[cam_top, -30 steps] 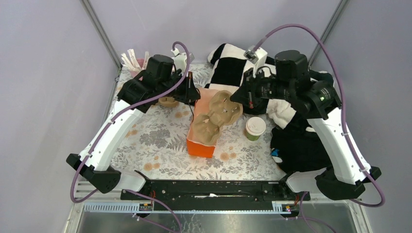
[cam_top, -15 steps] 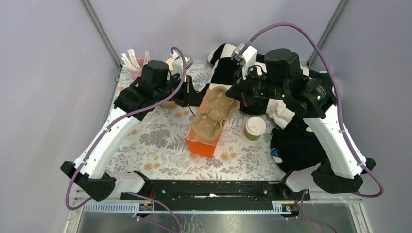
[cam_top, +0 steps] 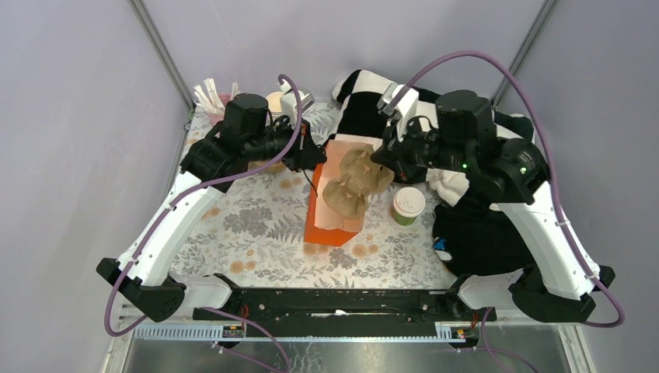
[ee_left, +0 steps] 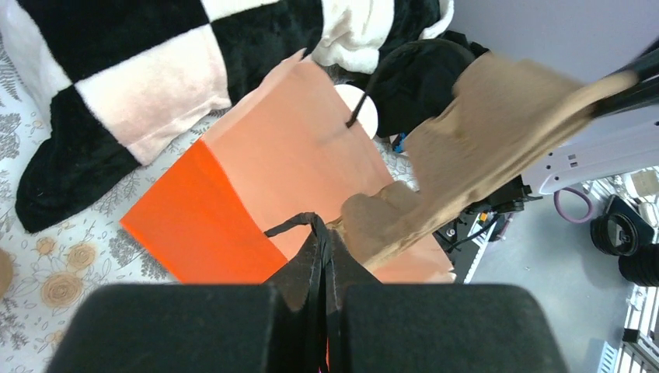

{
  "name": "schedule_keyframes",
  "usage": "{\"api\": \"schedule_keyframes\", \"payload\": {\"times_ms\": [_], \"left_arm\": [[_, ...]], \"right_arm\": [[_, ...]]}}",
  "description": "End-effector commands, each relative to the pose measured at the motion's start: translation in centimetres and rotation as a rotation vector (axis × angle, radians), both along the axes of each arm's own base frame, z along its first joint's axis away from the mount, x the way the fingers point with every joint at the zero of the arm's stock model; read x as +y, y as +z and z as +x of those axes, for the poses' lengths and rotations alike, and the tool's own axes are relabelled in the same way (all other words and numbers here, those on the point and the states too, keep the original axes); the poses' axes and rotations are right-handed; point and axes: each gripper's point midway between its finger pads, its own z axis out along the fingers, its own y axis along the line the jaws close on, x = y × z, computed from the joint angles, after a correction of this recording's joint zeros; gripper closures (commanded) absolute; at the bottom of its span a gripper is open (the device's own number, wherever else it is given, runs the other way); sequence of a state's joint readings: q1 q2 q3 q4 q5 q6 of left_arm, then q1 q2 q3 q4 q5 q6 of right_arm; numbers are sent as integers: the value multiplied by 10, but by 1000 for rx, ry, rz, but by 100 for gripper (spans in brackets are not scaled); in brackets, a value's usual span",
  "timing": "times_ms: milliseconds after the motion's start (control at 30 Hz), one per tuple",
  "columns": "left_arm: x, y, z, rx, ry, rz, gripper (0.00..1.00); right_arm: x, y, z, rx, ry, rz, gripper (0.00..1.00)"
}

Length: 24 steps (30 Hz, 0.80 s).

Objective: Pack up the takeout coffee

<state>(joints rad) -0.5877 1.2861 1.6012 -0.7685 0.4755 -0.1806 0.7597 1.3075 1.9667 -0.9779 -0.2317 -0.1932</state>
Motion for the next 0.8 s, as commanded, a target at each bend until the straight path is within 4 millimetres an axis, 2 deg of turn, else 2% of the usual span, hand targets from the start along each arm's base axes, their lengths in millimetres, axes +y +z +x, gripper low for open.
{"api": "schedule_keyframes", "payload": {"times_ms": [0,300,467,633,767], "left_arm": [[-14,23,-4,-57,-77,-88,100],[-21,25,-6,-48,-107,-112,100],[-22,25,-5,-43,-105,-112,100],[-21,20,-6,-31,-101,-106,100],[-20,16,-7,-26,-95,-101,100]], "right_arm": [[14,-10,-6,18,72,17,100],[34,-24,-20,54,231,14,100],[39,-32,-8,37,203,10,100],[32,-46,10,25,103,-22,100],[30,-55,14,27,97,-41,100]]}}
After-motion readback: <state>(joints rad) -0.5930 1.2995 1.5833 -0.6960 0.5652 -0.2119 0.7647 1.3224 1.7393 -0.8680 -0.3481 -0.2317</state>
